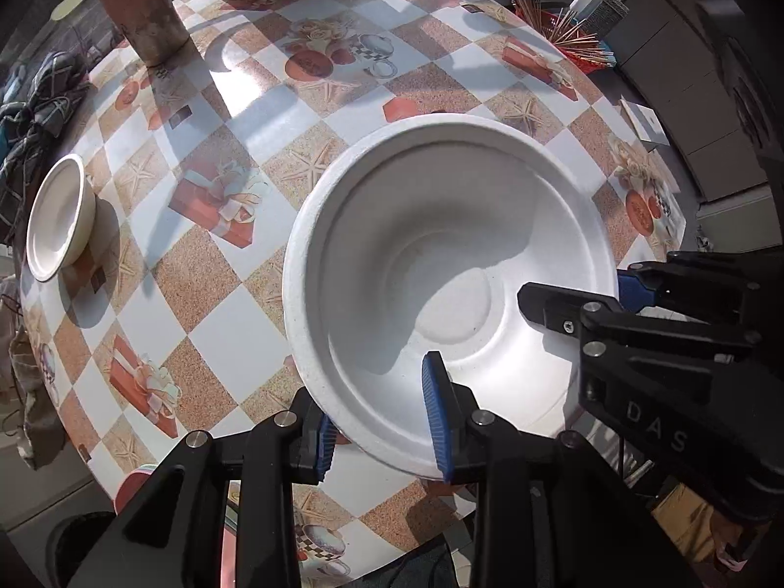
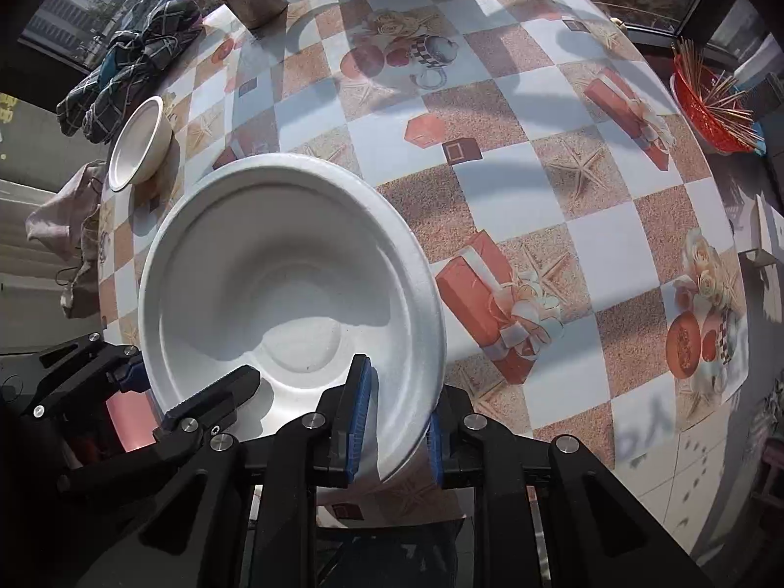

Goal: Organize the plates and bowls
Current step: 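Carry the white bowl with both grippers and lower it into the first bowl, then move both grippers over to the last white bowl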

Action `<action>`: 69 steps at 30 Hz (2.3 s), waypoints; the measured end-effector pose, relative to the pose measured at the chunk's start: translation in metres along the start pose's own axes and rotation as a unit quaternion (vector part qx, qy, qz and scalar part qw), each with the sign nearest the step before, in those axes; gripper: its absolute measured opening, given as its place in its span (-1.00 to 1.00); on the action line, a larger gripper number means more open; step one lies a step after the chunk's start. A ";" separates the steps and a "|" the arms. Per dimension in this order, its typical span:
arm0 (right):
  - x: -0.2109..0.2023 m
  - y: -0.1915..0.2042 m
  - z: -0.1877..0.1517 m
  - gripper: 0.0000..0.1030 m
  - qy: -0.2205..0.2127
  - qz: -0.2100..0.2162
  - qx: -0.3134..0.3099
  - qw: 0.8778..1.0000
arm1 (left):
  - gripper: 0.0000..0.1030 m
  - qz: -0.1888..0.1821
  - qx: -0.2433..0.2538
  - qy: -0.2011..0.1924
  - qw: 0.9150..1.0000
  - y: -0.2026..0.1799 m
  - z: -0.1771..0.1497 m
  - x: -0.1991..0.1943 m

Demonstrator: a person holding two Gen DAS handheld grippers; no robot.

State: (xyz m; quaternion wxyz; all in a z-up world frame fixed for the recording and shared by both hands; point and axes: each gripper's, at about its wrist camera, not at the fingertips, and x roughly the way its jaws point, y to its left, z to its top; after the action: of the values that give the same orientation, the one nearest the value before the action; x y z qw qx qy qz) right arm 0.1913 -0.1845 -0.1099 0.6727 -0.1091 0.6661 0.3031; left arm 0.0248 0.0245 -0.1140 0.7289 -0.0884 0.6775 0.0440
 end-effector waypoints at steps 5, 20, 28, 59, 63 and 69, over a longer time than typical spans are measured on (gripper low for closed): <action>0.008 -0.008 -0.025 -0.57 0.006 0.003 0.033 0.999 | -0.34 0.001 0.026 0.019 0.999 -0.009 -0.012 0.009; -0.001 -0.043 -0.050 0.98 -0.028 0.012 0.125 0.992 | 0.19 0.007 0.020 0.009 1.000 0.014 -0.028 -0.009; -0.014 -0.062 -0.077 0.98 -0.048 0.023 0.202 0.978 | 0.24 -0.012 0.011 -0.012 1.000 0.029 -0.039 -0.039; -0.028 -0.063 -0.112 0.98 -0.039 -0.004 0.230 0.972 | 0.25 -0.040 0.002 -0.064 0.997 0.026 -0.052 -0.066; -0.029 -0.039 -0.088 0.98 -0.025 -0.021 0.172 0.985 | 0.25 -0.049 -0.076 -0.075 0.993 0.063 -0.064 -0.070; -0.047 0.009 -0.043 0.98 -0.018 -0.022 0.083 0.996 | 0.28 -0.057 -0.171 -0.104 0.978 0.115 -0.083 -0.082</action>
State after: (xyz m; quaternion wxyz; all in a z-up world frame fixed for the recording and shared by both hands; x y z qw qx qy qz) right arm 0.1536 -0.2136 -0.0661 0.6979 -0.0615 0.6741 0.2339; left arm -0.0841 0.1262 -0.0459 0.7706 -0.2452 0.5744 0.1271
